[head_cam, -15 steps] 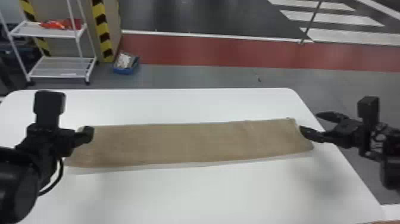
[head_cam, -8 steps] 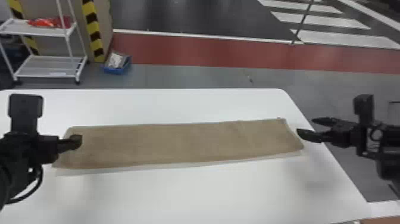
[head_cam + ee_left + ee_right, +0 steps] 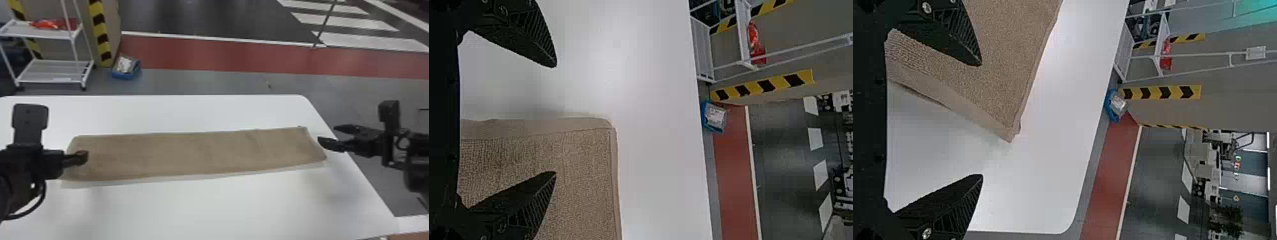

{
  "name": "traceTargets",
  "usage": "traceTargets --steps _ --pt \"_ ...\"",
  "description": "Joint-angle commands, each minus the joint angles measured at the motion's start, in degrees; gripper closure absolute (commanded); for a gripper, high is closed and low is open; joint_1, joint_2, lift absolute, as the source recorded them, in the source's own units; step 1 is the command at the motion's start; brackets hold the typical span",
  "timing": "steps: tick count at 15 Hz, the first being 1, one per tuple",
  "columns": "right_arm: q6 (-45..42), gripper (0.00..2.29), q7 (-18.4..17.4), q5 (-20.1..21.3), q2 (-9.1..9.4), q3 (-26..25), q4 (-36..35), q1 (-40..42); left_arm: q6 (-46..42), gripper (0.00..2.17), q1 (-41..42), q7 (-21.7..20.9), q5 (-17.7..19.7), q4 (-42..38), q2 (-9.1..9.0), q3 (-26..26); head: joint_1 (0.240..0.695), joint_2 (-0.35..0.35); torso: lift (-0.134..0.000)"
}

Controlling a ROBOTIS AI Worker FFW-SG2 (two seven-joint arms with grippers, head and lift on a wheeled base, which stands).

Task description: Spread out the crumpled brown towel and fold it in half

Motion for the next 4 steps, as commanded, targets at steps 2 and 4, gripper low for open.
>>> traceTargets --steps 2,4 --pt "-0.66 0.09 -0.26 0.0 0.11 0.09 0.18 0.0 -0.01 0.13 -0.48 0.0 -0.05 0.3 -0.11 -0.18 0.695 -0.168 -0.125" --pt "-0.66 0.09 -0.26 0.0 0.11 0.09 0.18 0.0 -0.01 0.13 -0.48 0.0 -0.14 0.22 -0.11 -0.18 0.695 -0.168 -0.125"
